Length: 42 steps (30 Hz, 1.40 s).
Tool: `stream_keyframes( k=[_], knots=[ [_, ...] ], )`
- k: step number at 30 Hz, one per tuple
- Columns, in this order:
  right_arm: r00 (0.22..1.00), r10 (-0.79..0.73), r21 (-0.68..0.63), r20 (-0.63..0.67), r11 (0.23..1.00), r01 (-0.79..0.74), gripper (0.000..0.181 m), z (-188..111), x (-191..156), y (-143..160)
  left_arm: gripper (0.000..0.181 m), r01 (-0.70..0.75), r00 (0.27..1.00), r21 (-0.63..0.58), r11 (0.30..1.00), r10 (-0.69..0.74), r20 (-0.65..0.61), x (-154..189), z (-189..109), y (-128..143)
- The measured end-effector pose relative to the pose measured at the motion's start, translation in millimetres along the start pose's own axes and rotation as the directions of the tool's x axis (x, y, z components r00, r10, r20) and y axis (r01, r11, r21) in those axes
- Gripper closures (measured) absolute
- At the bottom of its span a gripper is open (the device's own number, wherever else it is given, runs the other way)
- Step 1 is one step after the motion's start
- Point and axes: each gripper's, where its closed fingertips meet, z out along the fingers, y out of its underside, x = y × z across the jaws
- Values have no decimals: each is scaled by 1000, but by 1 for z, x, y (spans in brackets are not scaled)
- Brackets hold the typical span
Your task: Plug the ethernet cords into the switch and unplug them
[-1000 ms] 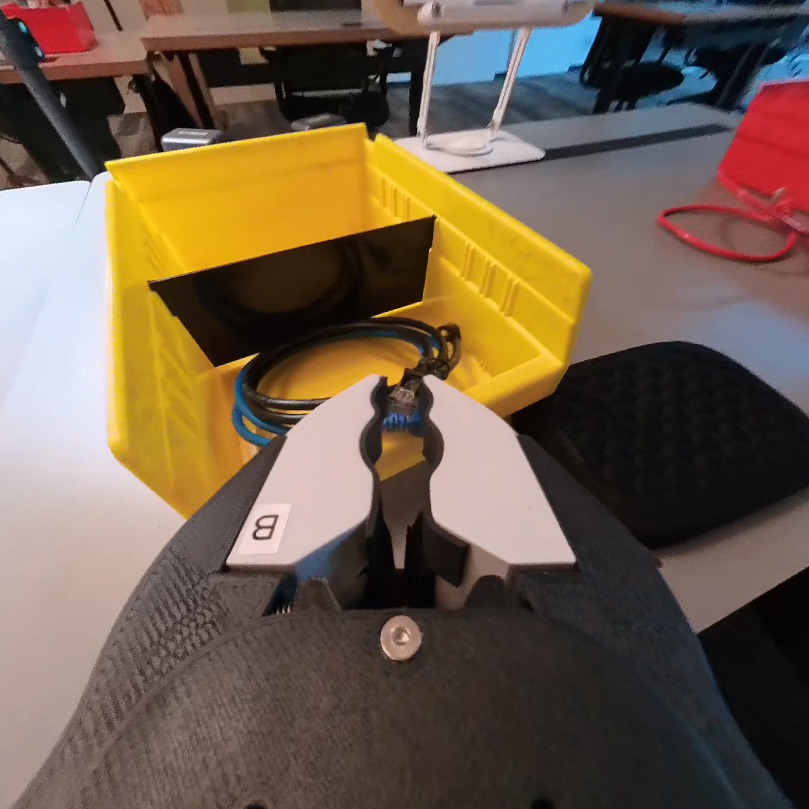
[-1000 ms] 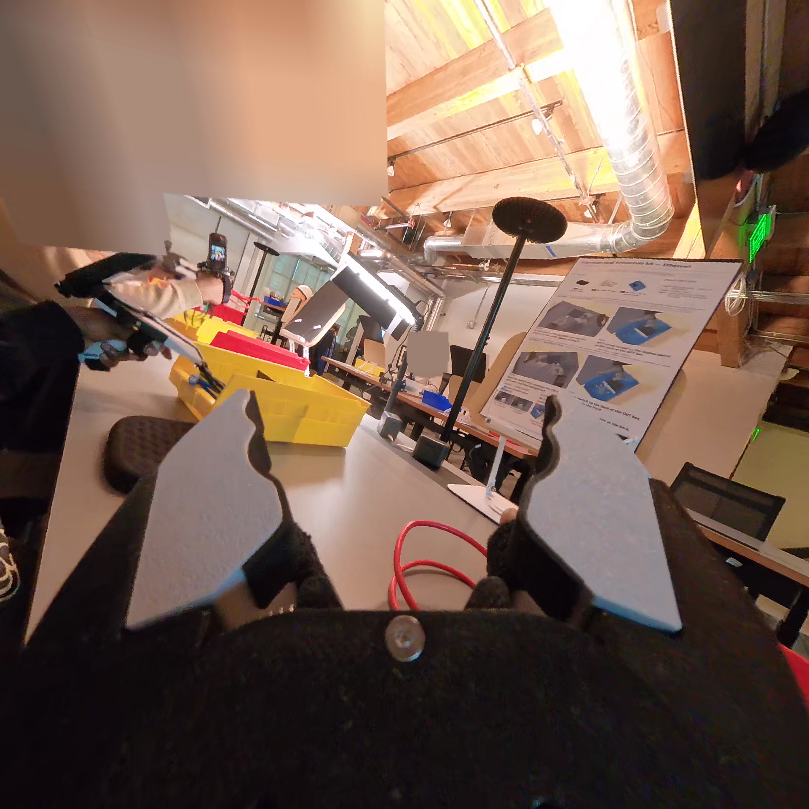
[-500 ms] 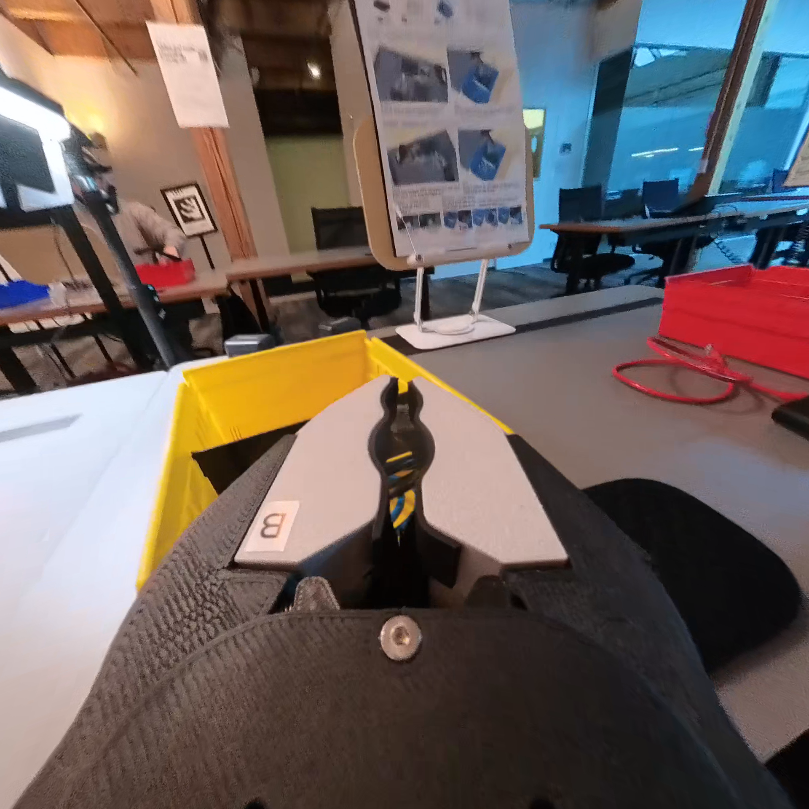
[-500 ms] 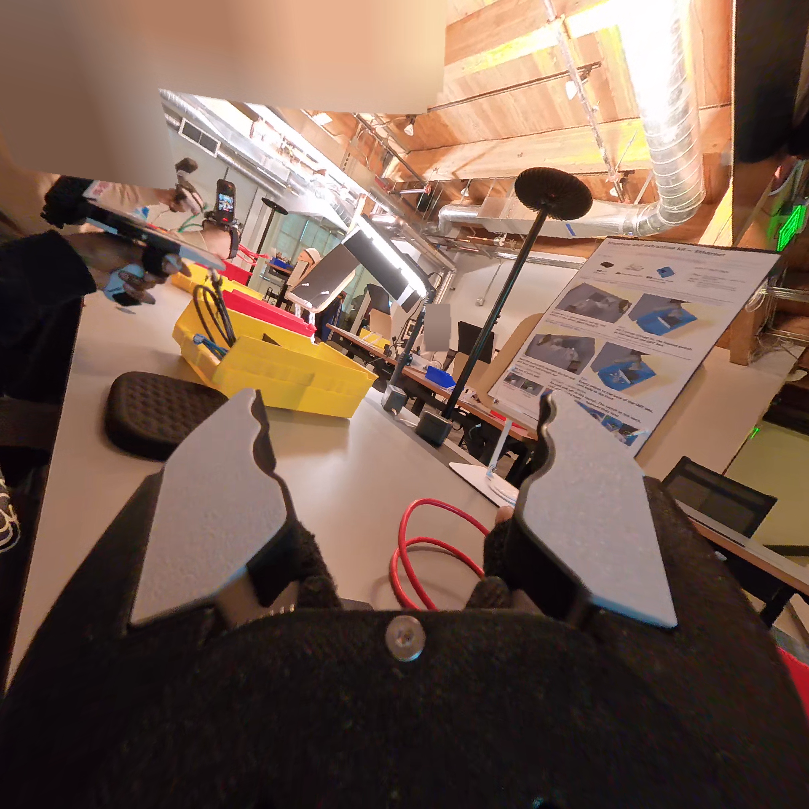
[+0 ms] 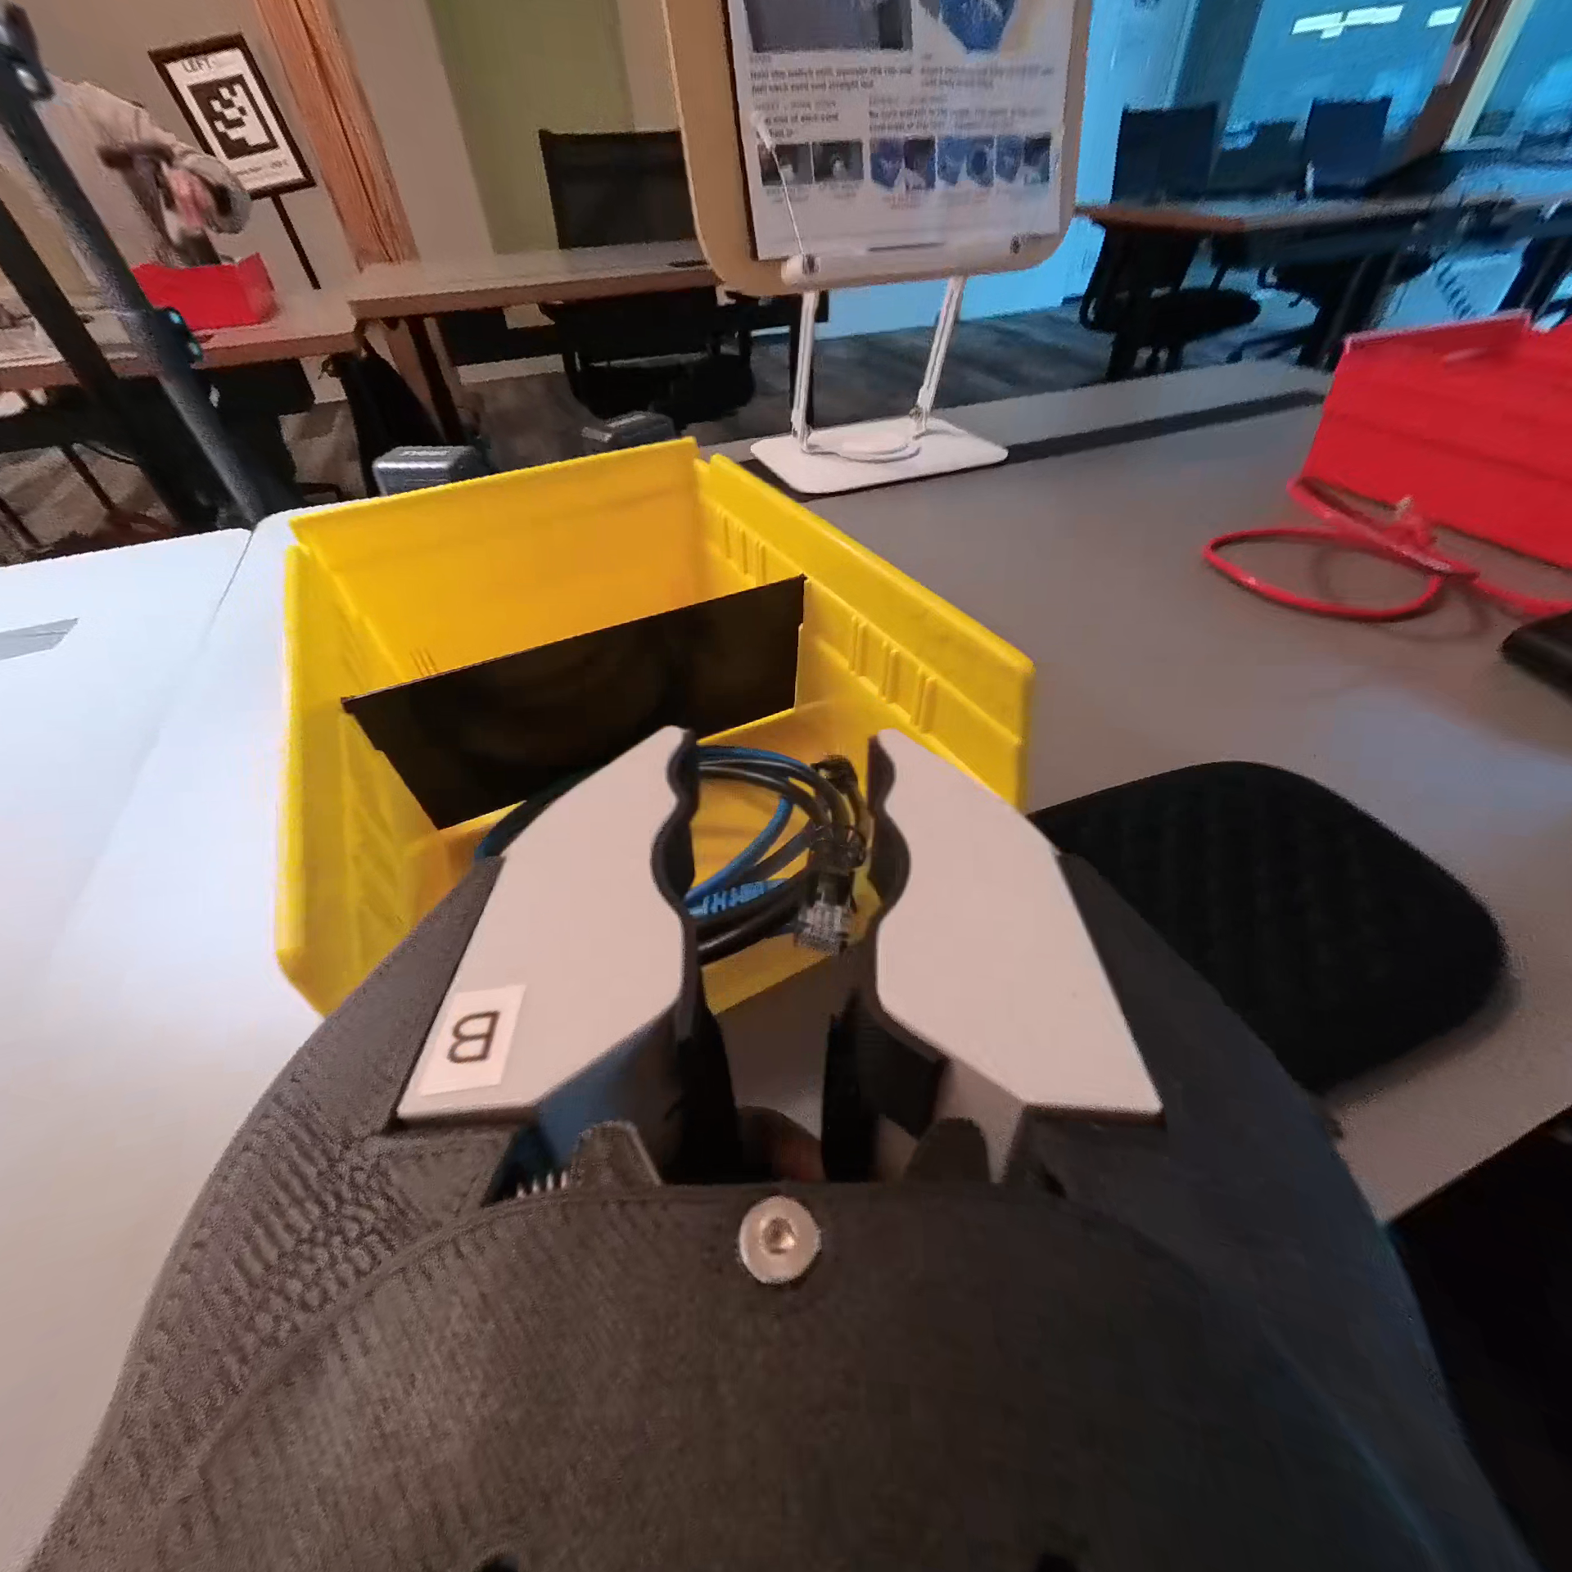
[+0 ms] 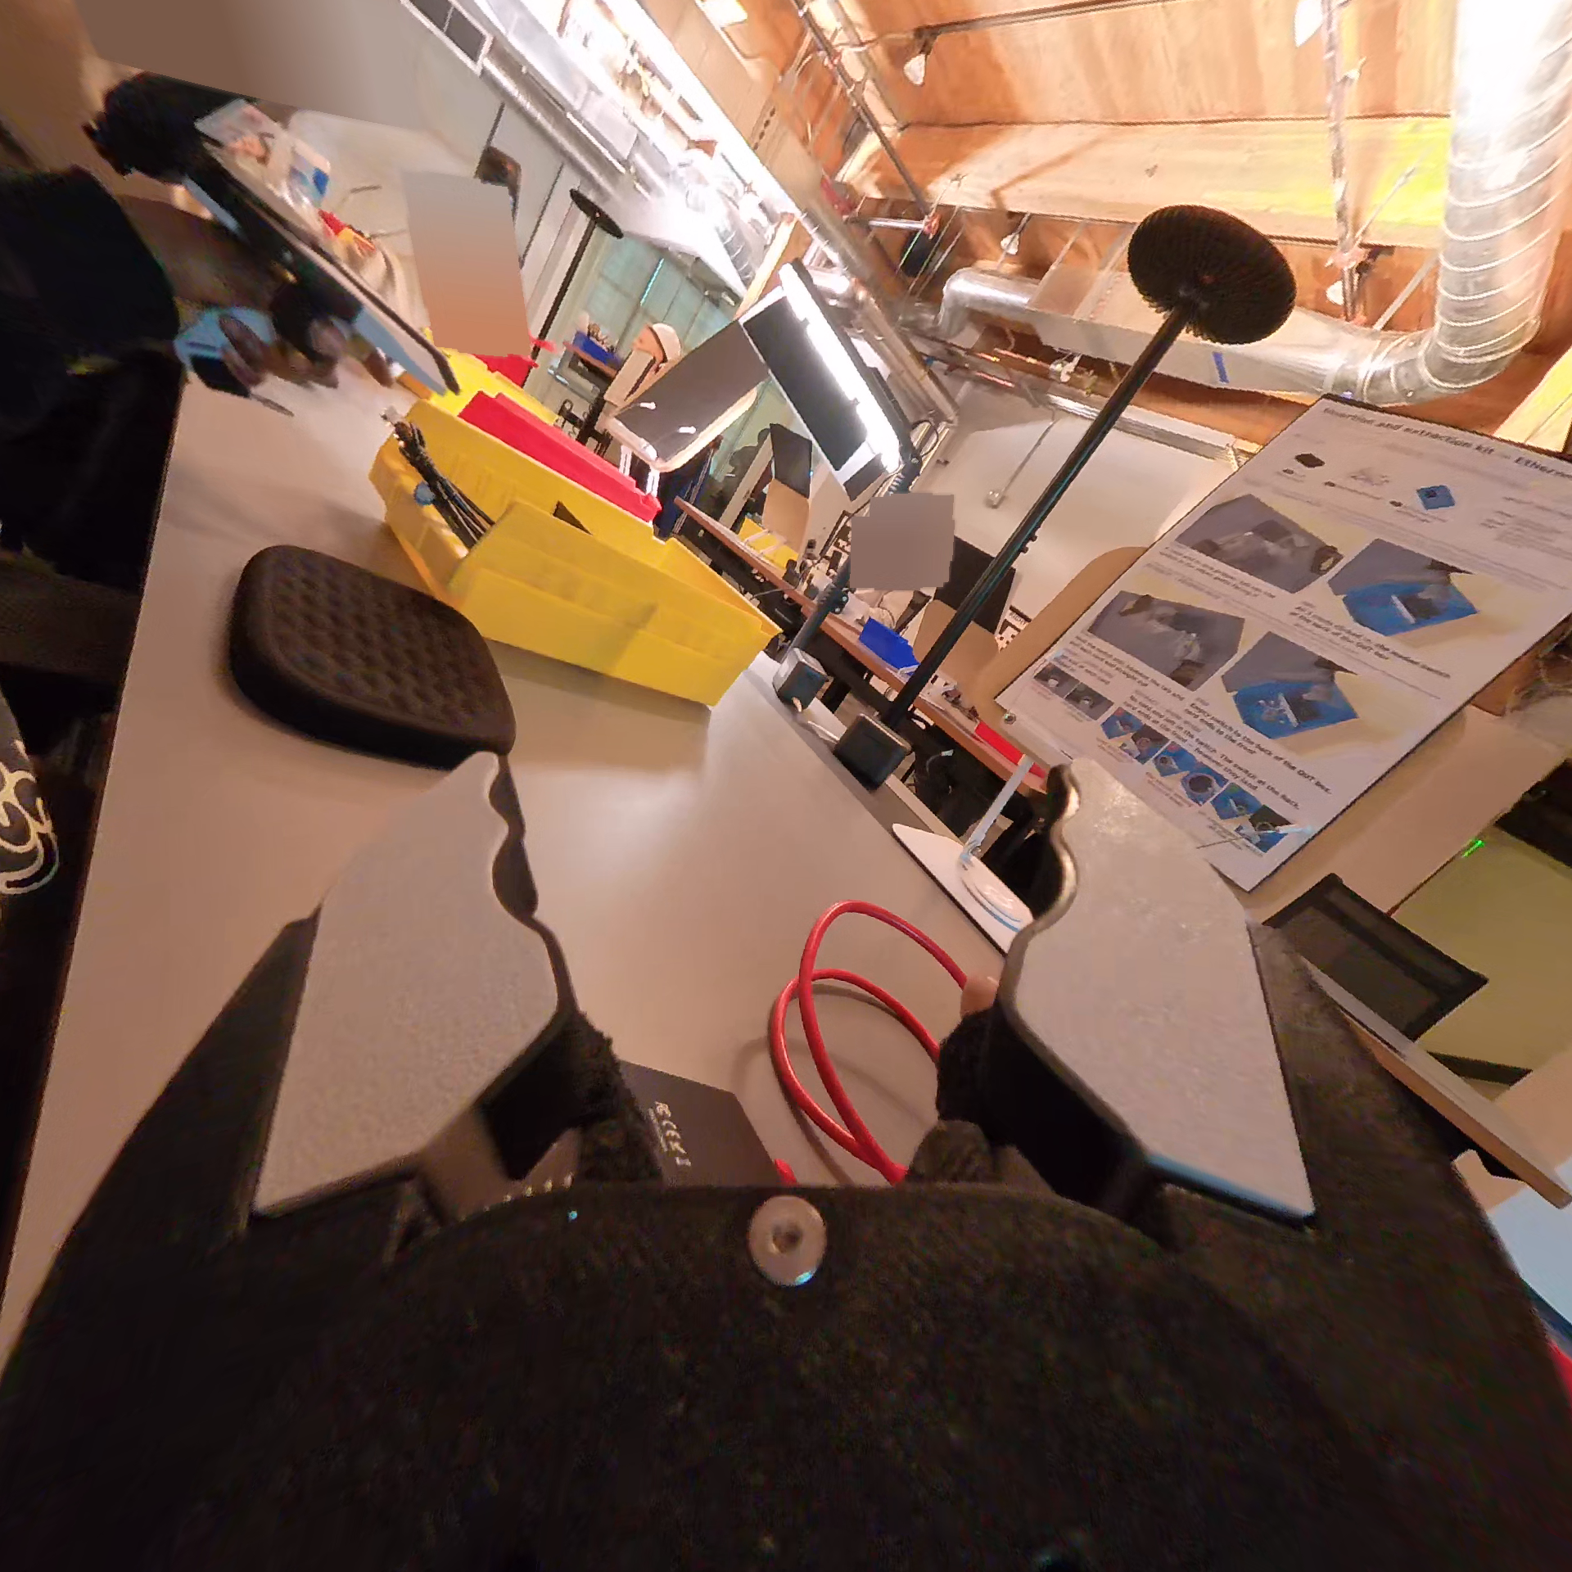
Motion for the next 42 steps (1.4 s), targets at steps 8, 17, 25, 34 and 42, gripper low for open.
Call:
stream_keyframes(
  k=[8, 17, 25, 34, 42],
  knots=[
    [1000, -8, -23, 22, 1000, 9, 67, 3, -6, 5, 143, -90, 995, -207, 974, 76, -71, 7, -11, 36],
    [1000, -10, -30, 18, 999, 10, 69, 1, -4, 7, 169, -157, 987, -280, 947, 143, -70, 9, -1, 48],
    [999, -24, -58, 46, 998, 27, 70, 7, -14, 13, 169, -189, 982, 60, 980, 189, 3, 19, -2, -18],
    [999, -29, 75, -31, 997, 31, 80, 44, -48, 2, 169, -205, 954, 474, 856, 283, -100, 99, -8, -97],
    [999, -22, 189, 37, 982, 14, 108, 59, -66, -29, 169, 19, 761, 528, 849, 330, -559, 212, -10, -110]
  ],
)
